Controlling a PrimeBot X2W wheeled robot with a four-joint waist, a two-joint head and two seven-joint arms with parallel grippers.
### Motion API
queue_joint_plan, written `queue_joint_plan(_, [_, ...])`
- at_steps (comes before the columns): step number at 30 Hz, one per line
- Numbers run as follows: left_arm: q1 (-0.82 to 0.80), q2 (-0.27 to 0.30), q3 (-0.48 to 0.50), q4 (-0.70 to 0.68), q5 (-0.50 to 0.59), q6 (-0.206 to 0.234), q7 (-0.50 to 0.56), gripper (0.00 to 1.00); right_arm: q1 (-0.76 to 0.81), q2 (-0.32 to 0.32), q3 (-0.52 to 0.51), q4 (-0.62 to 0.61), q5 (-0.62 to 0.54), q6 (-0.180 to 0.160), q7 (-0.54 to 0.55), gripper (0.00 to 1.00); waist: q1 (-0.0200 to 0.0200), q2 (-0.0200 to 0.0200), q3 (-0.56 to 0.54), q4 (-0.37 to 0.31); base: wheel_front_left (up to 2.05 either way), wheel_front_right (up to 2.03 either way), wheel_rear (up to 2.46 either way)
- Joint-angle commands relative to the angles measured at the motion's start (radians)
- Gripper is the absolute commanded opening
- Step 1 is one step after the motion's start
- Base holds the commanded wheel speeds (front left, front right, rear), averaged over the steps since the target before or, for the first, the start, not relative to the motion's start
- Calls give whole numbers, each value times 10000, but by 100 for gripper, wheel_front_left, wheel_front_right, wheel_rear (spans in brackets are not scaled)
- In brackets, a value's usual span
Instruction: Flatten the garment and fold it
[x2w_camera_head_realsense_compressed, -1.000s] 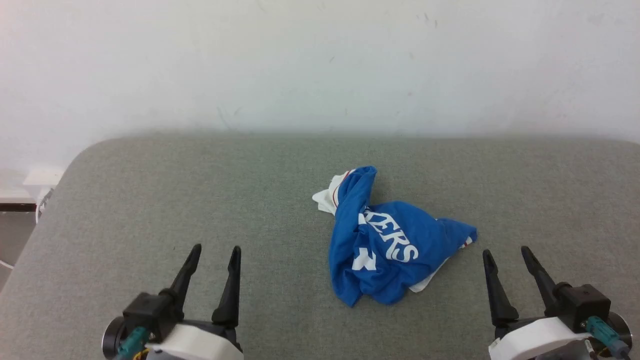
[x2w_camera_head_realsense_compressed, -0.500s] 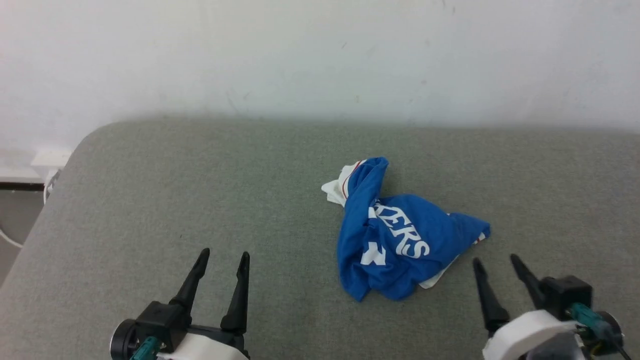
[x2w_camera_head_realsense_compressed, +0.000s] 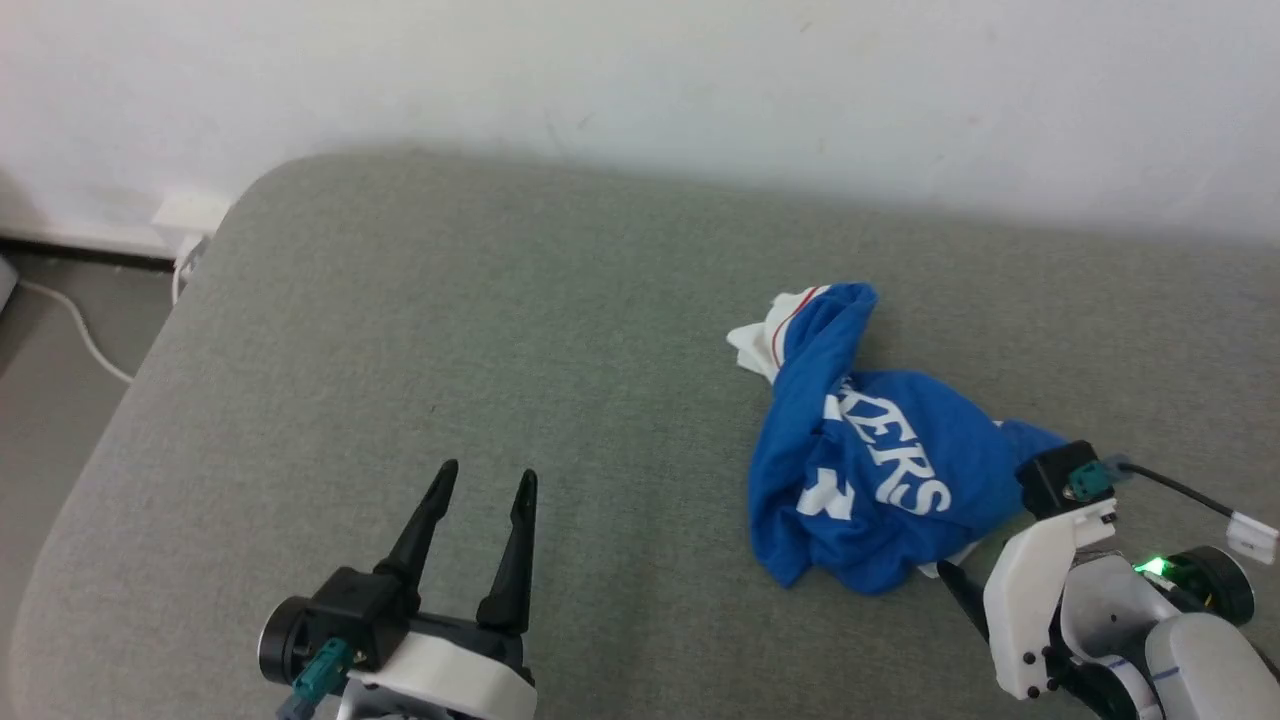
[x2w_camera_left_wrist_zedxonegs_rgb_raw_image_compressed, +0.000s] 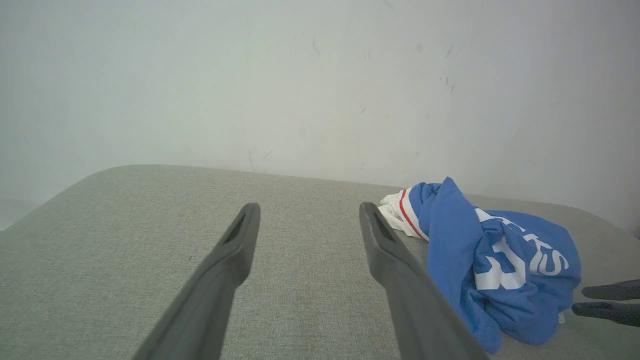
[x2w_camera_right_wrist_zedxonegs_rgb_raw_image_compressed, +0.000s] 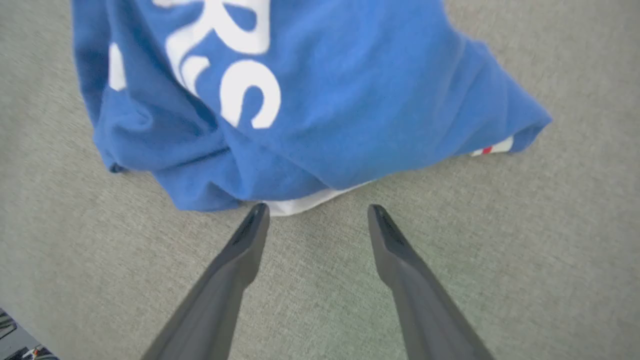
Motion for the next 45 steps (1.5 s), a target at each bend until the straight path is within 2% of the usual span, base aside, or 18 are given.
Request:
queue_joint_plan(1, [-165, -48, -1, 58, 65, -53, -47, 100, -235, -88, 77, 112, 55, -7, 362, 100, -1, 0, 495, 576, 0, 0, 0])
queue_joint_plan(6, [-349, -119, -52, 144, 95, -120, -47, 100, -733, -228, 235, 645, -82, -7, 1102, 100, -1, 0, 847, 1046, 0, 0, 0])
queue_joint_plan(14, [-509, -159, -72, 164, 64, -160, -47, 100, -999, -342, 610, 1692, -369, -7, 1258, 100, -1, 0, 1108, 1336, 0, 0, 0])
queue_joint_plan(15, [-501, -160, -64, 168, 40, -156, -47, 100, -994, -342, 662, 1801, -355, -7, 1268, 46, -1, 0, 1097, 1310, 0, 0, 0])
queue_joint_plan(16, [-484, -161, -63, 184, 13, -147, -47, 100, -992, -362, 748, 1881, -339, -7, 1251, 0, -1, 0, 1072, 1267, 0, 0, 0])
queue_joint_plan(19, [-450, -163, -69, 255, -11, -128, -47, 100, -1006, -515, 909, 2052, -325, -7, 1143, 0, -1, 0, 936, 1067, 0, 0, 0])
queue_joint_plan(24, [-385, -164, -2, 295, 14, -131, -47, 100, -812, -631, 453, 1946, -357, -7, 868, 0, -1, 0, 546, 581, 0, 0, 0])
queue_joint_plan(32, [-149, -165, 175, 302, 110, -160, -47, 100, 621, -804, -1280, 696, -791, -7, 1050, 0, -1, 0, -22, -462, 0, 0, 0])
queue_joint_plan(39, [-224, -165, 151, 246, 60, -189, -47, 100, 1999, -348, -2971, -396, -1378, -7, 1559, 0, -1, 0, -136, -932, 0, 0, 0])
queue_joint_plan(43, [-218, -165, 128, 243, 52, -200, -47, 100, 2265, -112, -3468, -614, -2025, -7, 1526, 0, -1, 0, -138, -1142, 0, 0, 0])
queue_joint_plan(44, [-216, -165, 124, 251, 66, -203, -47, 100, 2195, -18, -3491, -731, -2143, -7, 1297, 40, -1, 0, -131, -1197, 0, 0, 0])
queue_joint_plan(45, [-219, -165, 117, 261, 80, -206, -47, 100, 2089, 116, -3524, -813, -2205, -7, 1048, 100, -1, 0, -128, -1251, 0, 0, 0])
